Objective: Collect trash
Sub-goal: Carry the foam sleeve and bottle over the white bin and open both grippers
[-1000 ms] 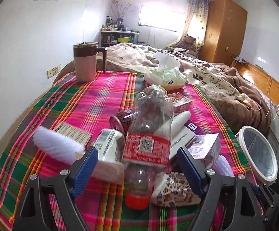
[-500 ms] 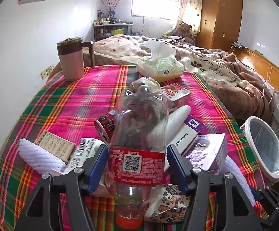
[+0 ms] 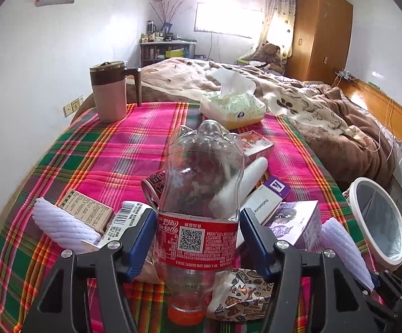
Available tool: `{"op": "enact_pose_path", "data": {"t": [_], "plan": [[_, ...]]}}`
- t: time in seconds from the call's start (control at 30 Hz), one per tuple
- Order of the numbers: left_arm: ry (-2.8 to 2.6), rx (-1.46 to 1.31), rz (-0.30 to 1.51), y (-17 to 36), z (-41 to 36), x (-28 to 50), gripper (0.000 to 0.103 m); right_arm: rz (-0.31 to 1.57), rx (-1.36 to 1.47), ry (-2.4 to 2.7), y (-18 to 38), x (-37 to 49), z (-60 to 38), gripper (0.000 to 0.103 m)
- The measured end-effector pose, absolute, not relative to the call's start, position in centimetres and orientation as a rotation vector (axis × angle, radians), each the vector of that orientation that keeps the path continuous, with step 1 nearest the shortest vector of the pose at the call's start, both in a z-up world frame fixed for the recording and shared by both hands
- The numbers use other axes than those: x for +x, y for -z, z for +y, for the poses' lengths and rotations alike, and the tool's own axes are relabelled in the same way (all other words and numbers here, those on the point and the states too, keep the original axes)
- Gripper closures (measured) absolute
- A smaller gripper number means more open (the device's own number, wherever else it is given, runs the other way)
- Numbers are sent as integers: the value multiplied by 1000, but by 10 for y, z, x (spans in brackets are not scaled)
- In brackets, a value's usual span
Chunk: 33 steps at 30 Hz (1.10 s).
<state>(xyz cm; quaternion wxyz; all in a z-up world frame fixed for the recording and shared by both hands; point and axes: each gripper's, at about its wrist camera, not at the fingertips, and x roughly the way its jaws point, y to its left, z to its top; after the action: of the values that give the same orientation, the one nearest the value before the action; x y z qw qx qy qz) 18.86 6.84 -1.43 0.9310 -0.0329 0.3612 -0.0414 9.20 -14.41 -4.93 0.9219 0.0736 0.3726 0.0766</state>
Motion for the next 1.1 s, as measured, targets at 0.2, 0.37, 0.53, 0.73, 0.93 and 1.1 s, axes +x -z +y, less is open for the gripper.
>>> {"op": "enact_pose_path", "data": {"t": [0.2, 0.37, 0.53, 0.73, 0.93, 1.1], "plan": [[88, -80, 697, -6, 69, 178, 41, 730, 169, -158, 39, 91, -152, 77], [124, -84, 660, -28, 60, 167, 41, 689, 192, -152, 25, 90, -166, 77], [140, -79, 618, -44, 47, 162, 41, 661, 211, -131, 16, 91, -183, 77], [181, -83, 578, -63, 26, 157, 41, 625, 238, -91, 7, 87, -207, 77], [303, -117, 560, -75, -14, 158, 41, 594, 248, -4, 0, 81, -240, 77], [420, -97, 577, -71, -67, 162, 41, 595, 259, 68, 3, 76, -266, 76]]}}
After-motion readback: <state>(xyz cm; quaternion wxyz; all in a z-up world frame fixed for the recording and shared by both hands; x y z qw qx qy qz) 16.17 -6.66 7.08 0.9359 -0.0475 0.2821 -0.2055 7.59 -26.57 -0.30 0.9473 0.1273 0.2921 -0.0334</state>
